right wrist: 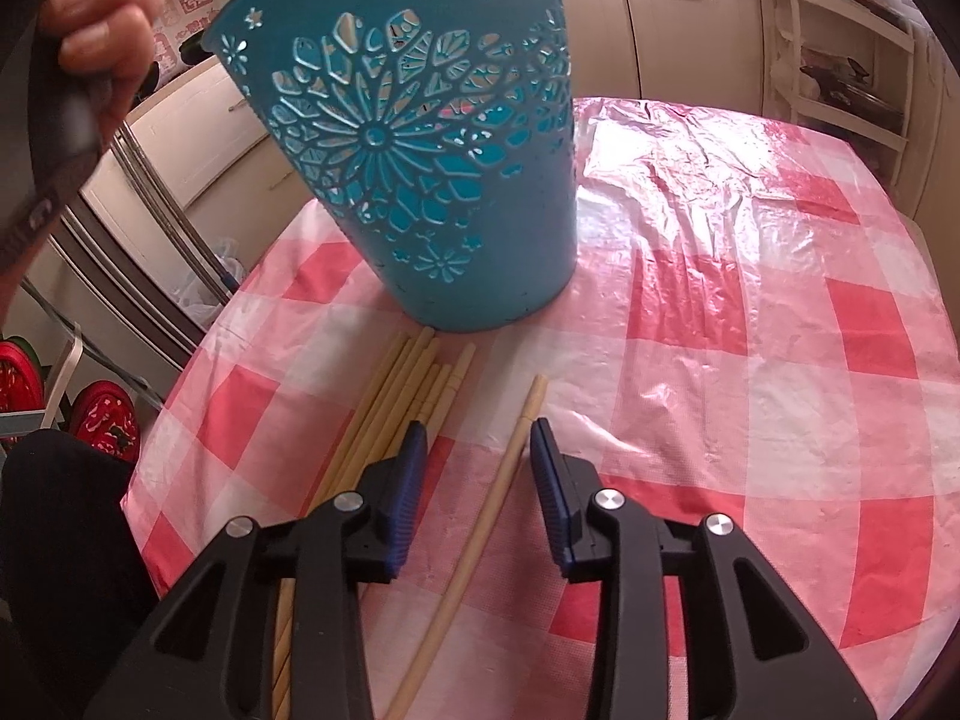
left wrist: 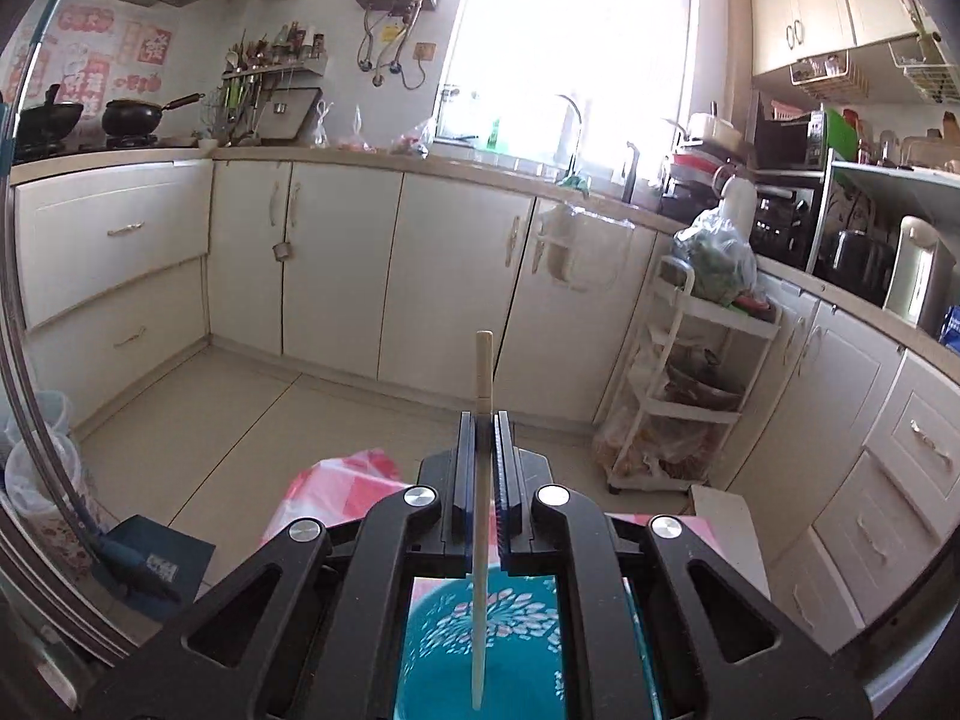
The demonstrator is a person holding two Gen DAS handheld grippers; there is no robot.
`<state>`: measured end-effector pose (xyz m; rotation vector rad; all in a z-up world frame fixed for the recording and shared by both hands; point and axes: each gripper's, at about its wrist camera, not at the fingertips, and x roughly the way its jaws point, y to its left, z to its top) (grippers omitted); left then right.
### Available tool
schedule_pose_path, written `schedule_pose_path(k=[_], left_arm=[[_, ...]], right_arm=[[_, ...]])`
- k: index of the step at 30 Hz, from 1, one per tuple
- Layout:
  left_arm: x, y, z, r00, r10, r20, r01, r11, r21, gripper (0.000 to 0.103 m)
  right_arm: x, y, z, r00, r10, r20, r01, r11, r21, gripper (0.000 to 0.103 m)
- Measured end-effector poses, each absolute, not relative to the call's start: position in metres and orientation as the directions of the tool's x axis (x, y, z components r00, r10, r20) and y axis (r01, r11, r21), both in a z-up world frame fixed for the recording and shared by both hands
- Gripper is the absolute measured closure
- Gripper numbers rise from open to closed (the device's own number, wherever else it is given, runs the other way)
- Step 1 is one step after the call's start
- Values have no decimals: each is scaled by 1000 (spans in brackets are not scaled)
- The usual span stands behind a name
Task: Organize utensils
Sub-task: 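Grasp a chopstick with the left tool and lift it over the teal basket, then open the left tool to drop the chopstick into the basket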
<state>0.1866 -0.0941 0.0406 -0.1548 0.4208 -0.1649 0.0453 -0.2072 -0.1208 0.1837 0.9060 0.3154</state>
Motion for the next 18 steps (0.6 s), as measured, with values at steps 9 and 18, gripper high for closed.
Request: schedule_pose_path(k=[9,18], left_arm=[[160,-62,4,853,-133,-505,85,990,-116,67],[102,11,1,888,-68,-454,-5,987,-158,33]], right_arm=[[43,-208,-120,585,304,-752,-181,953,244,77],[42,-194,-118,571,191,-798,-202,975,90,91]])
